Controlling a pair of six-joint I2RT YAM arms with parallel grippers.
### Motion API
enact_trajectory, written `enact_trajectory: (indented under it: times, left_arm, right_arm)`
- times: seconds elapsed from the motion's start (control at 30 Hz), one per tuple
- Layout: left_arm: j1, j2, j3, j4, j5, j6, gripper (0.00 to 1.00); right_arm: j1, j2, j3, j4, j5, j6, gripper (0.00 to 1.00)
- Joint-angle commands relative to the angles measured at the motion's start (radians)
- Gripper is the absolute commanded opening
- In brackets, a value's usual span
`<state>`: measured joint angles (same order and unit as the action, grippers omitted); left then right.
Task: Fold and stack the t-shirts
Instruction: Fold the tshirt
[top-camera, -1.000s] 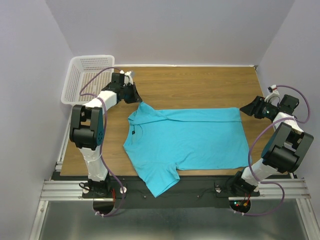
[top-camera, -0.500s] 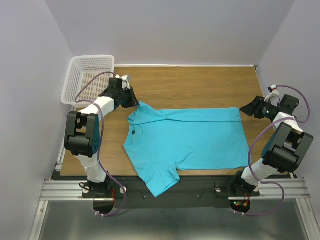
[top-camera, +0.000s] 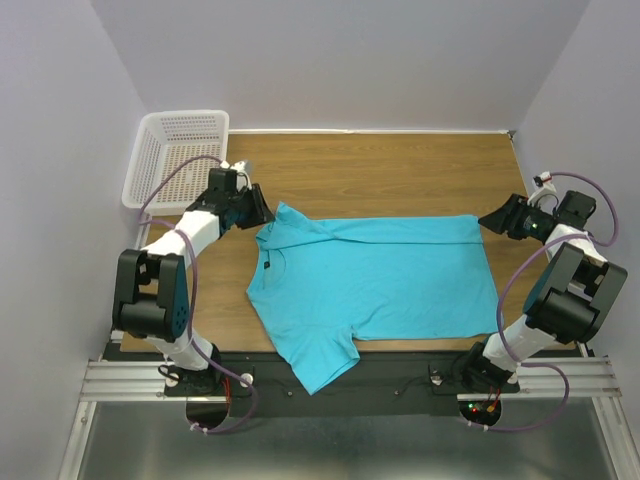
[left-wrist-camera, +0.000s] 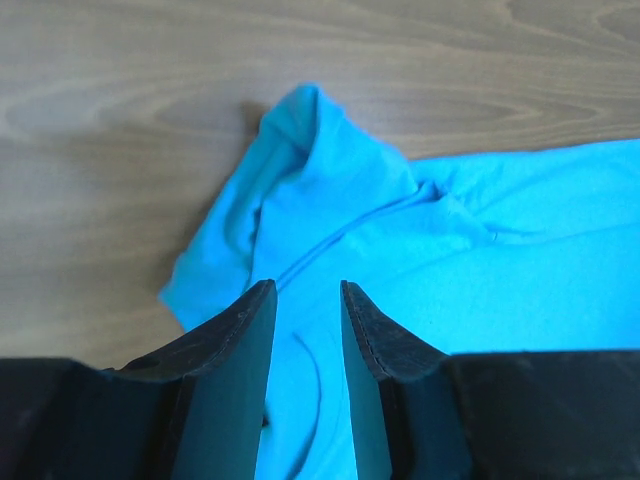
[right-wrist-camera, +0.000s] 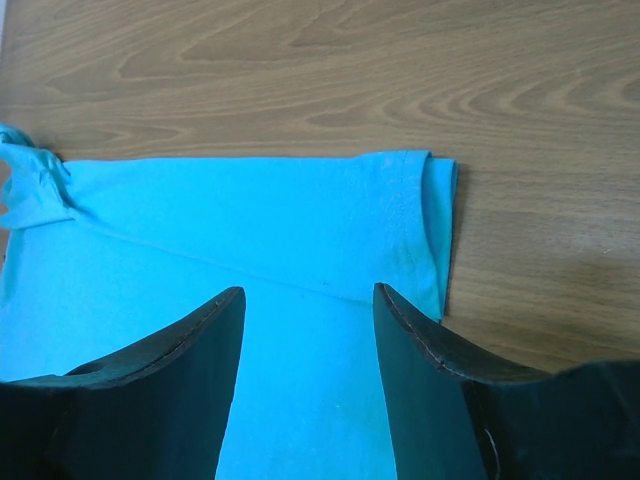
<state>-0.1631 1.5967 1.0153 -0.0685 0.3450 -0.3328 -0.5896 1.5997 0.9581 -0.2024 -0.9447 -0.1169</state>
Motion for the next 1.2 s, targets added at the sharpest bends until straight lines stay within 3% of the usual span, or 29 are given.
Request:
enact_trajectory:
  times: [0.0, 0.23, 0.93, 1.17]
  left_arm:
    - [-0.003, -0.119, -0.089, -0.051, -0.053, -0.087, 0.43]
    - [-0.004, -0.188, -0.233, 0.002, -0.116, -0.209, 0.45]
    - [-0.004, -0.014, -0.162, 0.050, -0.133, -0.176, 0.44]
    - [-0.004, -0.014, -0.153, 0.052, -0.113, -0.172, 0.21]
  right_arm:
    - [-0.009, 0.008, 0.016, 0.001, -0.031, -0.018, 0.60]
    - [-0.007, 0.005, 0.016, -0.003, -0.034, -0.020, 0.60]
    - [-0.007, 0.000, 0.016, -0.005, -0.032, -0.021, 0.60]
    - [-0.007, 0.000, 0.014, -0.006, -0.032, -0.020, 0.60]
